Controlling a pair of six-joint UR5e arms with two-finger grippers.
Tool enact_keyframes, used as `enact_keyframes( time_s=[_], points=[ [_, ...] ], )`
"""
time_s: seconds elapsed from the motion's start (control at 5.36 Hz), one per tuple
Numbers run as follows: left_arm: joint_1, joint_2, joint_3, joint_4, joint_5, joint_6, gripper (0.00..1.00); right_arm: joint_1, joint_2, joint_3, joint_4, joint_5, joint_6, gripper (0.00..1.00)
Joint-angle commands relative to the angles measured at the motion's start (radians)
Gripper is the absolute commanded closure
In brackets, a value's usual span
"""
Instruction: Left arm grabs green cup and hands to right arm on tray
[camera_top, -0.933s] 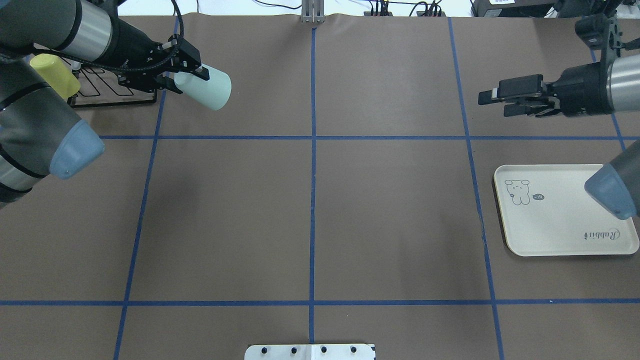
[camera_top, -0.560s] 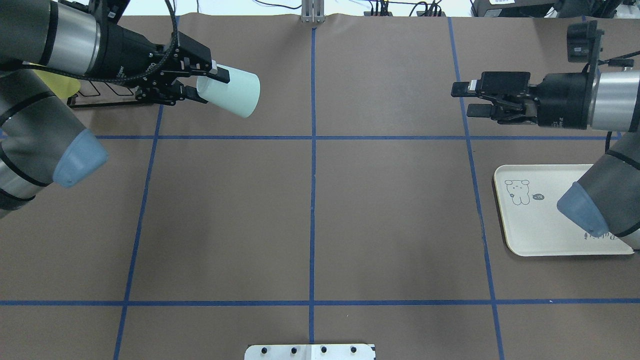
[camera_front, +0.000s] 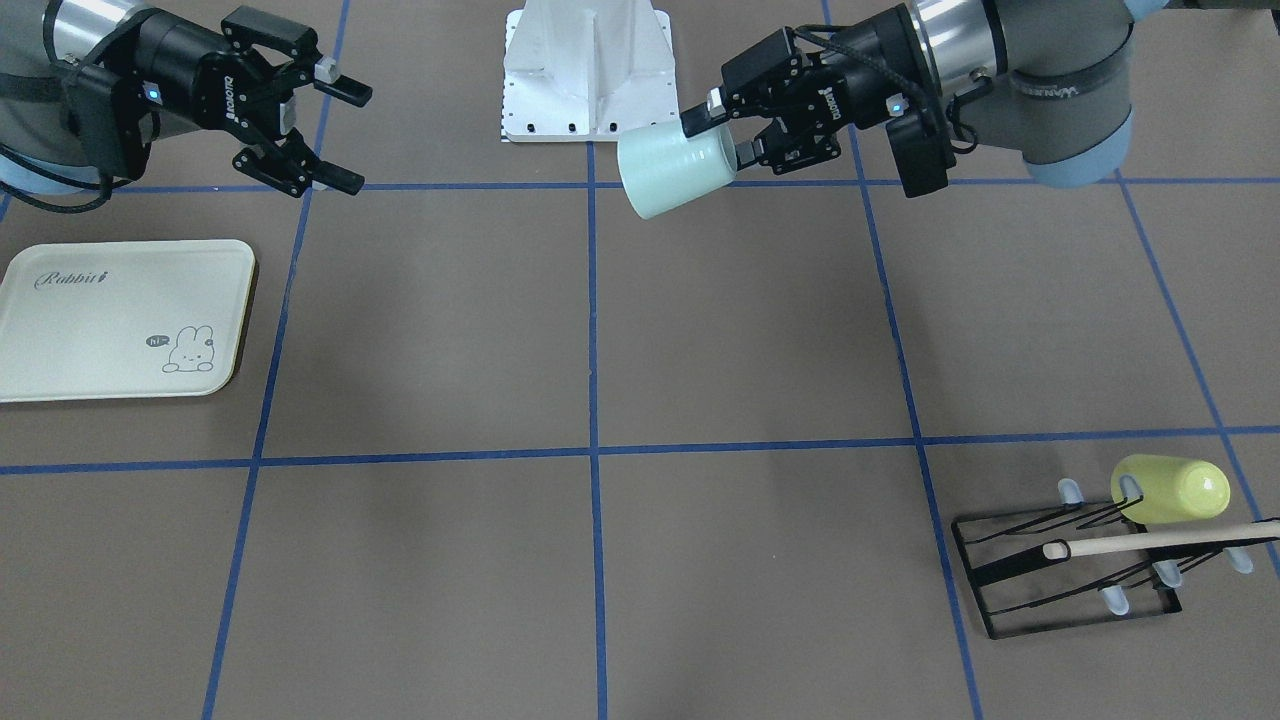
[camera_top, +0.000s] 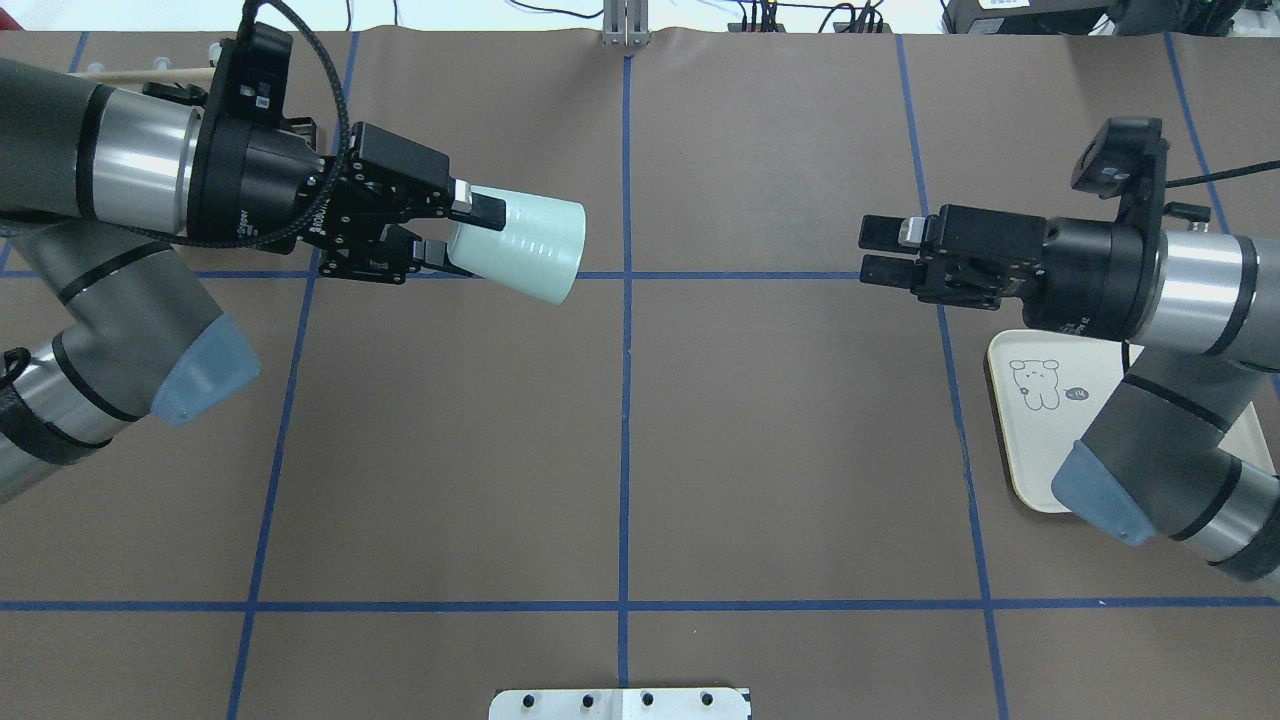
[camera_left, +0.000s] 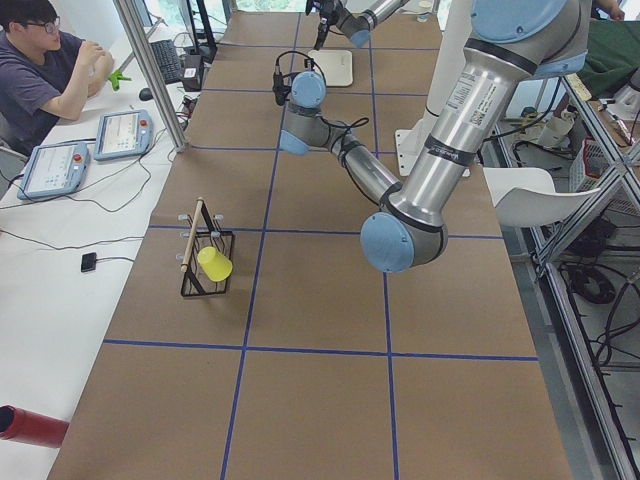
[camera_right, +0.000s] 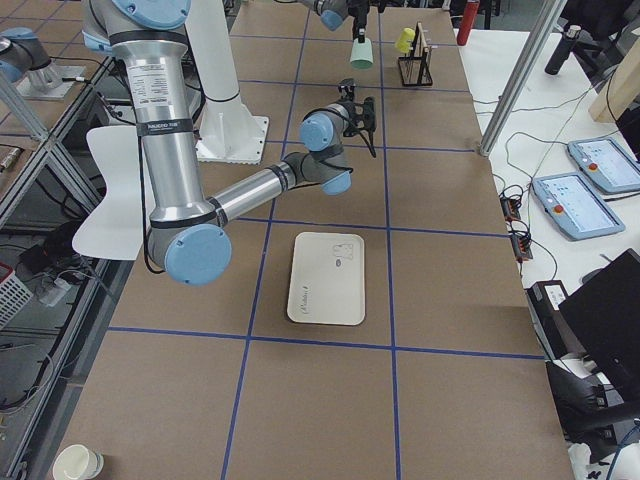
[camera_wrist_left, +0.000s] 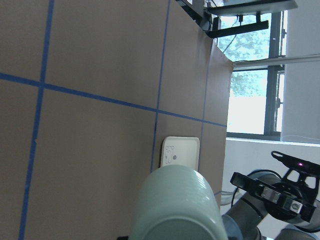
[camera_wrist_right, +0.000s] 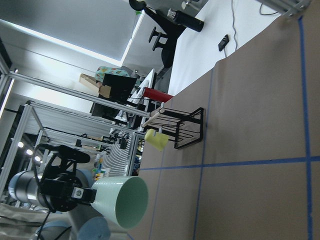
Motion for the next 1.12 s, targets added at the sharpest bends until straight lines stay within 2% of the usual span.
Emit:
enact_keyframes(
  time_s=[0.0, 0.37, 0.93],
  points=[
    [0.013, -0.005, 0.001, -0.198, 0.017, -0.15, 1.0, -0.117, 0.045, 0.004, 0.128, -0.115, 0.046, 0.04],
    [0.065, -0.005, 0.0, -0.233, 0.029, -0.165, 1.0, -0.246, 0.094, 0.005, 0.224, -0.195, 0.048, 0.02],
    [0.101, -0.007, -0.012, -0.233, 0.031, -0.163, 1.0, -0.325, 0.182, -0.007, 0.213, -0.258, 0.046, 0.02]
  ],
)
